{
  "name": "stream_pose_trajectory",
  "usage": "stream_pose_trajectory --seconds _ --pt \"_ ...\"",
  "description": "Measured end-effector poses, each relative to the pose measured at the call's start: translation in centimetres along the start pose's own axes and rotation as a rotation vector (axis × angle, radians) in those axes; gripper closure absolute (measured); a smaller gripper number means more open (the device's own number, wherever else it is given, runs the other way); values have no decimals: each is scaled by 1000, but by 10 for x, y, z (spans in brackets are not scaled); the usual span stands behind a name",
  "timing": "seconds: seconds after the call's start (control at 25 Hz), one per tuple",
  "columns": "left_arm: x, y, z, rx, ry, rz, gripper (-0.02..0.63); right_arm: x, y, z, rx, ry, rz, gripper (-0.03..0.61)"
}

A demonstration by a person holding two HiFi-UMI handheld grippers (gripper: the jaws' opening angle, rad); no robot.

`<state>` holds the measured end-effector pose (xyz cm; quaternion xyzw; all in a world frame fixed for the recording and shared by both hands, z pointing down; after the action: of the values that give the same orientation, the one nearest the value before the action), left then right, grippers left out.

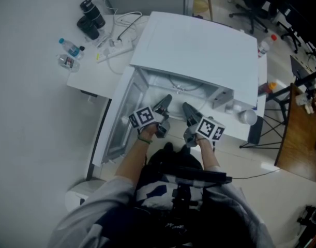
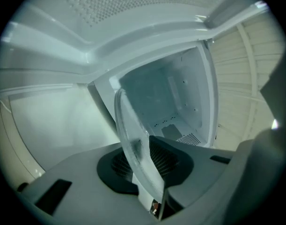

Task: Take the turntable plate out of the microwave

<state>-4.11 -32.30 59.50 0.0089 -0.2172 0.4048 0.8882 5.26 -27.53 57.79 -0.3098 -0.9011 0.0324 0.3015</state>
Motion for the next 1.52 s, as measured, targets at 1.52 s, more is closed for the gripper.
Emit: stream_pose_trajectory --seconds 1.52 --pt "75 98 -86 130 -123 -105 538 47 124 57 -88 149 -51 477"
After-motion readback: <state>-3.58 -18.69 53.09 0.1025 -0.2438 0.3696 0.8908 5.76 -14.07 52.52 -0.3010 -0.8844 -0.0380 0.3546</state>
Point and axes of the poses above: the fingertips, and each gripper's own axes: y backward along the fingers, z to its left, x out of its underside, the point moved 1 cm from there along y, backward along the fingers, and after that the axes turned 2 degrees about -z, right-handed, at the moved point
